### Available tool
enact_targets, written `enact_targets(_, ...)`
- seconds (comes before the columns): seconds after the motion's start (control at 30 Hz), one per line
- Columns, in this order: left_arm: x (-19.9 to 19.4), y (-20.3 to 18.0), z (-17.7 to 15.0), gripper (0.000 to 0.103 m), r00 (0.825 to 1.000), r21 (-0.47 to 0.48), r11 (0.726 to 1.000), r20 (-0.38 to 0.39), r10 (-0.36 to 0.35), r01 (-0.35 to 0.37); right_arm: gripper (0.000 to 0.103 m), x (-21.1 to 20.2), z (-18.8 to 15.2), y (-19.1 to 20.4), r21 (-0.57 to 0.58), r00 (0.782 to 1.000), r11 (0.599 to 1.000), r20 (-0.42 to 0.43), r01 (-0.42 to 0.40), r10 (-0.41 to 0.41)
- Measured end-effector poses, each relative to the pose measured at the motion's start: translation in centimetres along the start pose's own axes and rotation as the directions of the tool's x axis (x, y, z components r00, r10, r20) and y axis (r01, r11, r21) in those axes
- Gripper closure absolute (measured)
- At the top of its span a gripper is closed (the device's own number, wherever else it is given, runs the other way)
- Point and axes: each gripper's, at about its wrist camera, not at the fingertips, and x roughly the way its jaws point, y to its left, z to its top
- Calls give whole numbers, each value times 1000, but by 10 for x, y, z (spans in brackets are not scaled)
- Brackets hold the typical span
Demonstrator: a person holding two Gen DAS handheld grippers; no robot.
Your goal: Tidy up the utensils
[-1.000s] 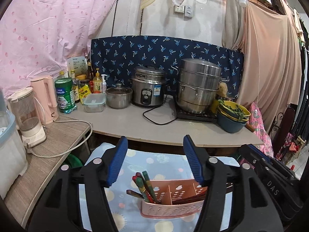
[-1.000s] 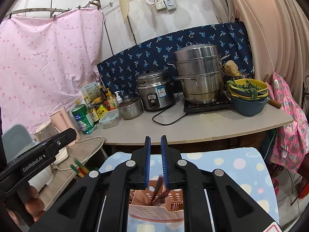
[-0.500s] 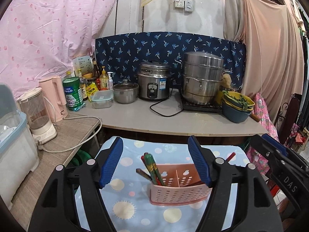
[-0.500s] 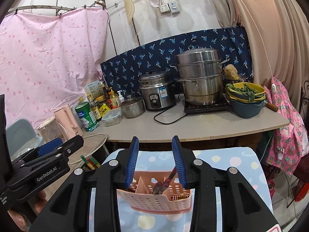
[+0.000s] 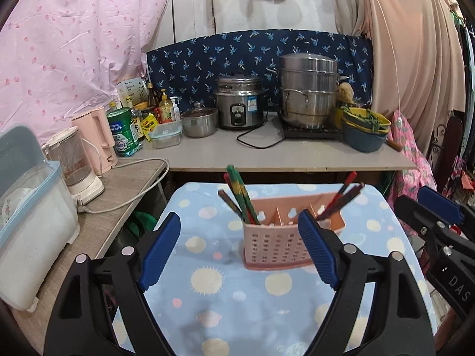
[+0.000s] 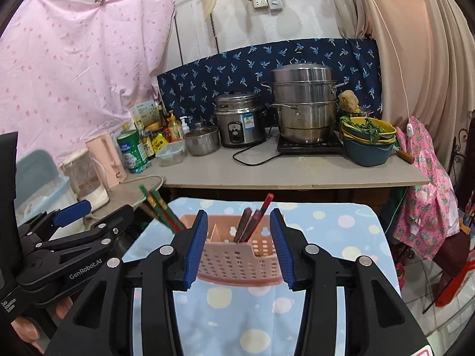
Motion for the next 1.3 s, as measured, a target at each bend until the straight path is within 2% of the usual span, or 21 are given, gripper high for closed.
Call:
enact_targets(0.23,-17,7,-21,24,999,-18,1000,-41,10,-10,50,-28,-26,13,-51,999,998,-20,40,-41)
enact_targets(0.43,-30,12,-40,17,998,-16,1000,-63,22,-23,44,-44,-46,21,-60,997,996,-50,60,-63)
enact_targets(0.63,-36,17,-60,14,995,-16,1000,-95,23,-25,30,-56,-65,17,-9,995,998,-80,66,-67)
enact_targets(0.8,-38,20,-76,12,992,-18,999,-120,27,-29,24,-62,-77,12,15,991,996,-106,87,-85)
enact_targets(0.97,-40,21,-87,9,990,-16,999,-135,28,-30,20,-65,-87,8,16,986,994,-126,108,-106)
enact_targets(1.3,-37,18,-102,7,986,-4,999,-163,39,-40,17,-66,-103,0,13,977,988,-154,152,-149)
